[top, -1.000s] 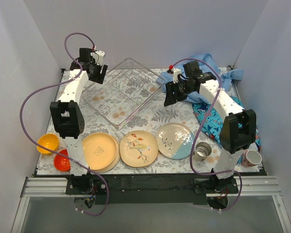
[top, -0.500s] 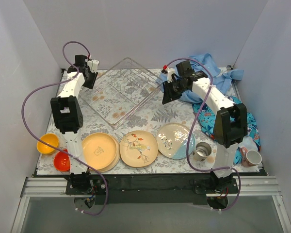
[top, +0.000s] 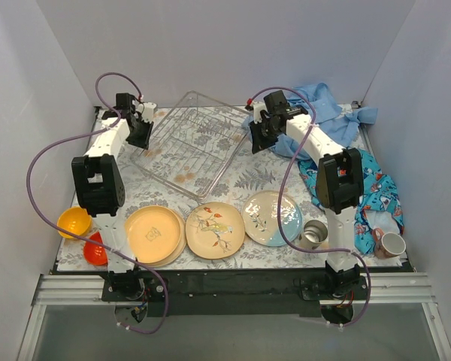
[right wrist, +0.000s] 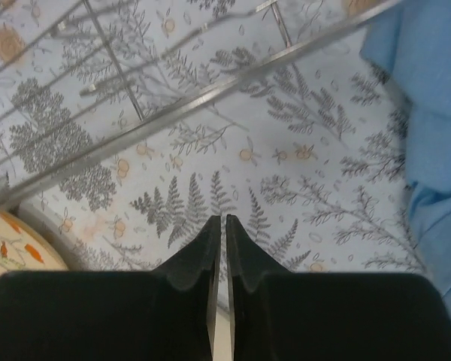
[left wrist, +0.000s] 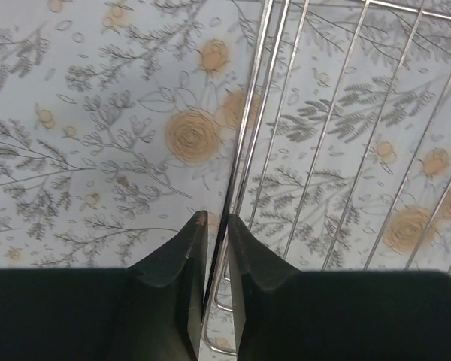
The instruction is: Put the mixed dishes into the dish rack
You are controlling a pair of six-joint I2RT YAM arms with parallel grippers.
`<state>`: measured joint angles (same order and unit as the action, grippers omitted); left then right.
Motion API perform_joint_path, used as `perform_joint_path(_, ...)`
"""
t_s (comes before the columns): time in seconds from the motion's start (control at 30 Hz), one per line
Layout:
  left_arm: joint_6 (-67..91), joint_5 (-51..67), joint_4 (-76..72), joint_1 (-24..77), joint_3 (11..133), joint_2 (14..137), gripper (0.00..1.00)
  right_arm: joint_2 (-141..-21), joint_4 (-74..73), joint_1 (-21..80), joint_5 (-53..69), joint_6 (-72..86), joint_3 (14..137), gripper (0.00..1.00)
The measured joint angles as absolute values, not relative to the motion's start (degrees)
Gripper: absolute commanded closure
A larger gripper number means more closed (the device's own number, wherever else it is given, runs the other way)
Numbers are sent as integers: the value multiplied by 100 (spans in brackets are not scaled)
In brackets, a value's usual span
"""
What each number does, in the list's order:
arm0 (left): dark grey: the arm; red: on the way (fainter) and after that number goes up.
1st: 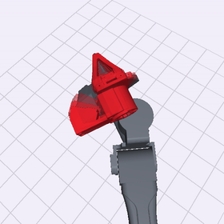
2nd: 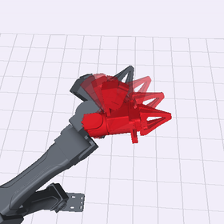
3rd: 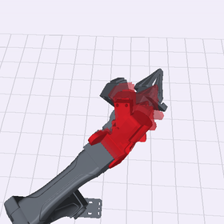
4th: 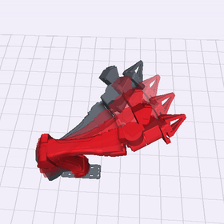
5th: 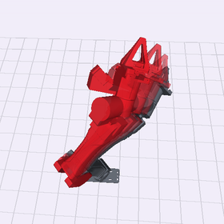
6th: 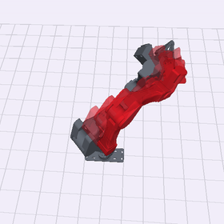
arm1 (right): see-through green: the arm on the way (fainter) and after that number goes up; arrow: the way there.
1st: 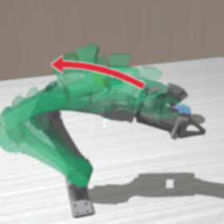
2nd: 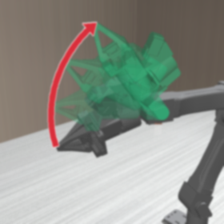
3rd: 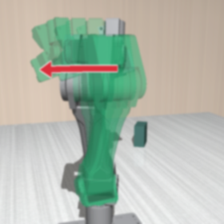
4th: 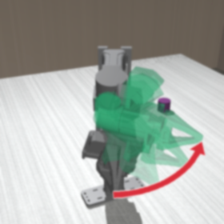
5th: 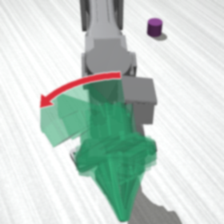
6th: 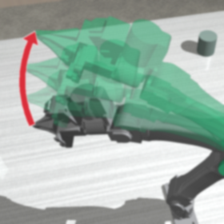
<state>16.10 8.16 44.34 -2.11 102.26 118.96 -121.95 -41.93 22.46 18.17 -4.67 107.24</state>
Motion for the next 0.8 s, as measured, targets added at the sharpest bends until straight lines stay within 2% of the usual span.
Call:
perform_joint_path(0.03, 1634, 858, 4488, -180, 10180, 11848, 80, -12300, -4178, 2250, 1782, -478, 10899, 86)
perform_joint_path(0.3, 2025, 1046, 5109, 427, 10042, 11638, 70, -12842, -4036, 2300, 1387, -633, 11743, 86)
perform_joint_path(0.6, 2285, 1328, 5463, 718, 9736, 11389, 65, -13260, -3975, 2246, 744, -832, 12215, 85)
perform_joint_path(0.63, 2311, 1356, 5498, 735, 9697, 11358, 61, -13260, -3962, 2246, 718, -849, 12217, 85)
perform_joint_path(0.73, 2390, 1417, 5612, 786, 9620, 11277, 57, -13260, -3905, 2248, 683, -888, 12226, 85)
perform_joint_path(0.8, 2434, 1411, 5671, 816, 9614, 11246, 45, -13260, -3889, 2257, 670, -902, 12226, 80)
